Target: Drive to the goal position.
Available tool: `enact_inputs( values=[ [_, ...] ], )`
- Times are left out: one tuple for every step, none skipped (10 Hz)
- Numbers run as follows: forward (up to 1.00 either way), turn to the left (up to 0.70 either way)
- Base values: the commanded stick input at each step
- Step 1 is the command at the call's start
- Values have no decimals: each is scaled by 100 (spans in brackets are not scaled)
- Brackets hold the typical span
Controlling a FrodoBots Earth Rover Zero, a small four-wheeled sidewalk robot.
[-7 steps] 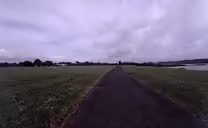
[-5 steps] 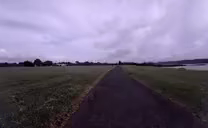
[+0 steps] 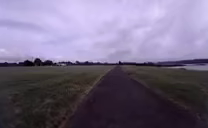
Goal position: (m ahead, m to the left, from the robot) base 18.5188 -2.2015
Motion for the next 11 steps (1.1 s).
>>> enact_inputs(
  values=[
    [45, 0],
    [45, 0],
    [45, 0],
    [45, 0],
    [45, 0],
    [45, 0],
    [45, -27],
    [45, -27],
    [45, -27],
    [45, -27],
    [45, 0]
  ],
)
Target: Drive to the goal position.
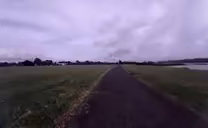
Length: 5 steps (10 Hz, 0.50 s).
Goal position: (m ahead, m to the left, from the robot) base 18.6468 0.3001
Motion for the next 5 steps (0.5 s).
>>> enact_inputs(
  values=[
    [45, 0],
    [45, 0],
    [45, 0],
    [45, 0],
    [45, 0]
  ],
)
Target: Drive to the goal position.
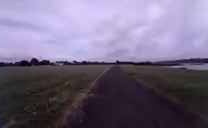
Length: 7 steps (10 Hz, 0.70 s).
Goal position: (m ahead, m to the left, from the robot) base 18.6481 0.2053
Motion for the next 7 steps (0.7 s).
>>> enact_inputs(
  values=[
    [45, 0],
    [45, 0],
    [45, 0],
    [45, 0],
    [45, 0],
    [45, 0],
    [45, 0]
  ],
)
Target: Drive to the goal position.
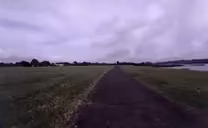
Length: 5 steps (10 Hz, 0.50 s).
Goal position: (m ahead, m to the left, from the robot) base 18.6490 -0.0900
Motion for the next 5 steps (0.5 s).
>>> enact_inputs(
  values=[
    [45, 0],
    [45, 0],
    [45, 0],
    [45, 0],
    [45, 0]
  ],
)
